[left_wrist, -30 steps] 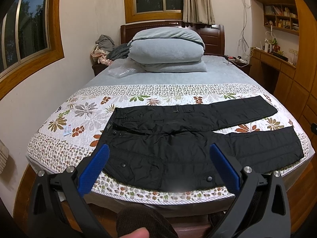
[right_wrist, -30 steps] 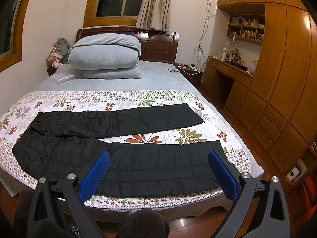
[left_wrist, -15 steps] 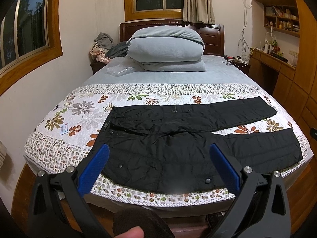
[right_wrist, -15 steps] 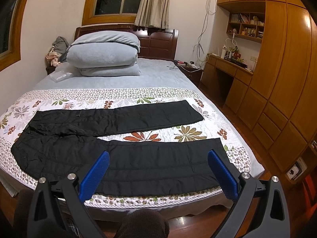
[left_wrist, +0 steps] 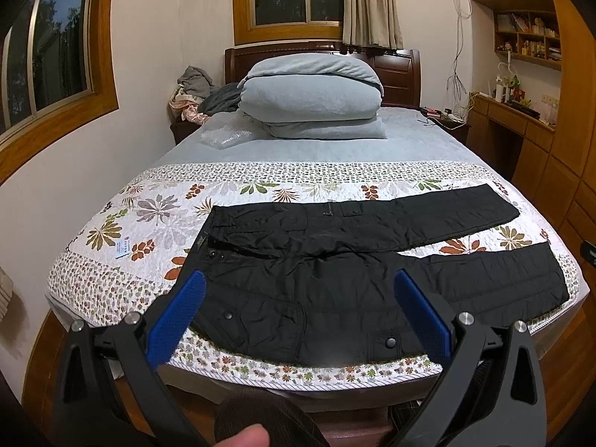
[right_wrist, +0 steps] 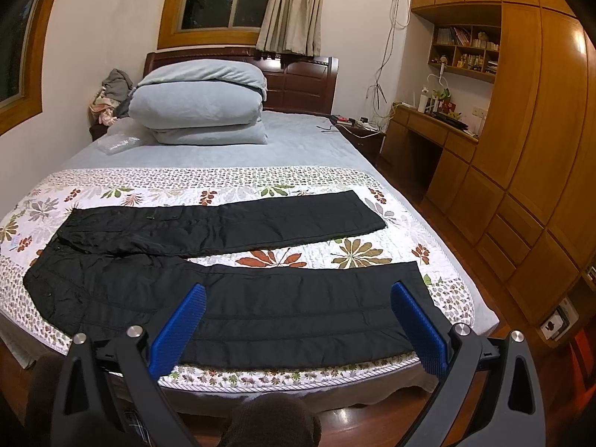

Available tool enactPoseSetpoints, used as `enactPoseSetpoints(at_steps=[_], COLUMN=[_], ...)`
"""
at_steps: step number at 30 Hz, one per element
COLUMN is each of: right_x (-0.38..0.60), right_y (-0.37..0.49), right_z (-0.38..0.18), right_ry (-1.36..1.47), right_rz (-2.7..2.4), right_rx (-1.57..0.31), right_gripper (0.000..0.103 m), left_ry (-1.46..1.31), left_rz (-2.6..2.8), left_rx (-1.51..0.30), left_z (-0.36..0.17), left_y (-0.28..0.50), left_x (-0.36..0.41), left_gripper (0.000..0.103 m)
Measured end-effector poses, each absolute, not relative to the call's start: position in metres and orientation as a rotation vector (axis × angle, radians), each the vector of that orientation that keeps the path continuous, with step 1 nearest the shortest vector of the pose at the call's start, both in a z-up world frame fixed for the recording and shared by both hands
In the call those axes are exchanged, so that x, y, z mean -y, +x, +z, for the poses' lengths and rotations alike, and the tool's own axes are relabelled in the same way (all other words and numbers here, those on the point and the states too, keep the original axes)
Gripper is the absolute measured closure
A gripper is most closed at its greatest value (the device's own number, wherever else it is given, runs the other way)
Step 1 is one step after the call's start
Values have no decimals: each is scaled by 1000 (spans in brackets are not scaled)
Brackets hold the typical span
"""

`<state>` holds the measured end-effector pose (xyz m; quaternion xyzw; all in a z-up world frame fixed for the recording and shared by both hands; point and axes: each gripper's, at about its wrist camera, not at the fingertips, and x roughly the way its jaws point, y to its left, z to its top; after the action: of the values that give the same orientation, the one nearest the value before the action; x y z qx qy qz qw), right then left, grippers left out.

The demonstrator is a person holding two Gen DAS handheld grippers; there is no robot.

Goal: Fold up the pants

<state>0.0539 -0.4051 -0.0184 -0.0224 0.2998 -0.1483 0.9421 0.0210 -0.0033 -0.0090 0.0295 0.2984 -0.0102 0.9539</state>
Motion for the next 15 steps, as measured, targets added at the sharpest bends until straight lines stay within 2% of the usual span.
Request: enactPoseSetpoints(at_steps=[15], right_x=[403], right_y=[55], right_z=[-18], right_ry=[-45], right_rz=[-300], right_rx=[-609], right_gripper=[3], left_ry=[59], left_rz=[-20], left_rx=[-603], left_z=[-7], left_y=[20], left_x=[3], left_gripper=[2])
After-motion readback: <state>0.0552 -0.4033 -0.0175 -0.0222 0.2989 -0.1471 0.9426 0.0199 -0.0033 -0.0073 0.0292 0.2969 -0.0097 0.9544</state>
